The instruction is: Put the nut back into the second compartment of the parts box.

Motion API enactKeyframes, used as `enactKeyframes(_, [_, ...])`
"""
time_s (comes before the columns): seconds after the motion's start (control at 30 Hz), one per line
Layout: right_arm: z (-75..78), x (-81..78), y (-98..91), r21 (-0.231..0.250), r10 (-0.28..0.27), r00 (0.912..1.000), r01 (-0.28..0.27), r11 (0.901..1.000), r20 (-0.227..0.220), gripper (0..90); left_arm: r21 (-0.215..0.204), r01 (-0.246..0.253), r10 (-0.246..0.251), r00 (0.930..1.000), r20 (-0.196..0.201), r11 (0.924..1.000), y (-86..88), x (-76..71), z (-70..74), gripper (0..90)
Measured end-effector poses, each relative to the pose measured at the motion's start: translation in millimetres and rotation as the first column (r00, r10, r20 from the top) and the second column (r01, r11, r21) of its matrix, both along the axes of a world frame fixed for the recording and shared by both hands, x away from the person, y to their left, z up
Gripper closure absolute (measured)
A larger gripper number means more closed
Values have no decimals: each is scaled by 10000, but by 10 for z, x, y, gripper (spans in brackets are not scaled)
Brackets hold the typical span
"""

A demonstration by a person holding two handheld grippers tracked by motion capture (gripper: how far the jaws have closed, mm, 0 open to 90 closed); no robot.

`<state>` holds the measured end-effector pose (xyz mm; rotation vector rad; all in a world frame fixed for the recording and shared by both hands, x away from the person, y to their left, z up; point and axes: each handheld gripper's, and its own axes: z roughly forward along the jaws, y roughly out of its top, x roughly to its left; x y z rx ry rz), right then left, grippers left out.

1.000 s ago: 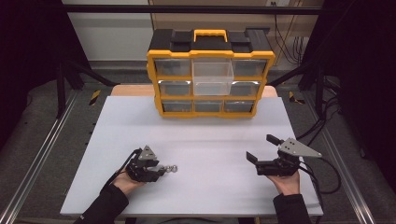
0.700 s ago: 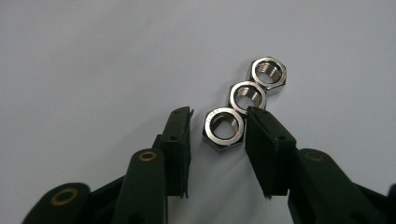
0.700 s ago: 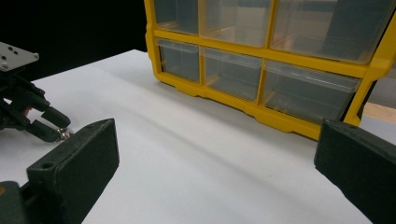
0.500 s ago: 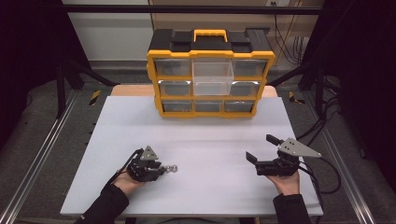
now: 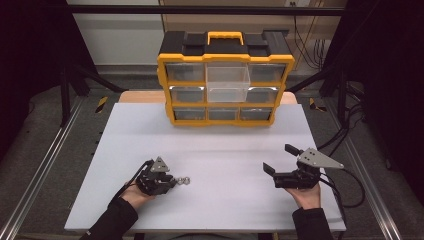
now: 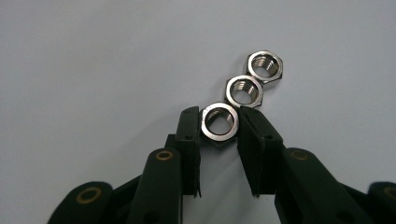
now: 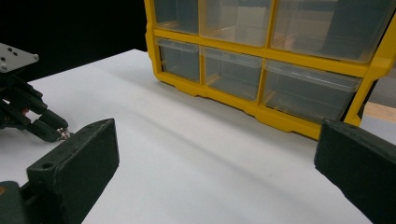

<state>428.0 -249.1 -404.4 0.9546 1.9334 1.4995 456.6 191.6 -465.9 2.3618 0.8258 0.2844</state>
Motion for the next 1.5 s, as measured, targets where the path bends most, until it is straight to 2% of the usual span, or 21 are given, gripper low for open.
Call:
enactKeyframes(0.2, [-1,0,2,-10,9,10000,-9,10000,8,4,35,-35,34,10000,37,10000,-5,-13,16,692])
enactKeyframes(0.57, [-4,1,7,-2,24,10000,-24,10000,-48,4,-217,-41,49,9993,375,9998,25,-88,195,692])
enactKeyframes(0.9, [-14,6,15,-57,53,9999,-54,10000,-127,4,-521,-117,155,9972,737,9986,52,-98,395,692])
enactKeyframes(1.07, [-8,7,9,-48,36,10000,-36,10000,-73,4,-566,-225,274,9958,874,9981,55,-82,477,692])
enactKeyframes(1.23, [-10,11,8,-86,12,9999,-13,10000,-107,4,-554,-99,155,9947,1013,9984,15,-56,569,692])
enactKeyframes(1.5, [-8,9,8,-66,28,10000,-29,10000,-91,4,-963,-46,183,9896,1427,9953,4,-13,785,692])
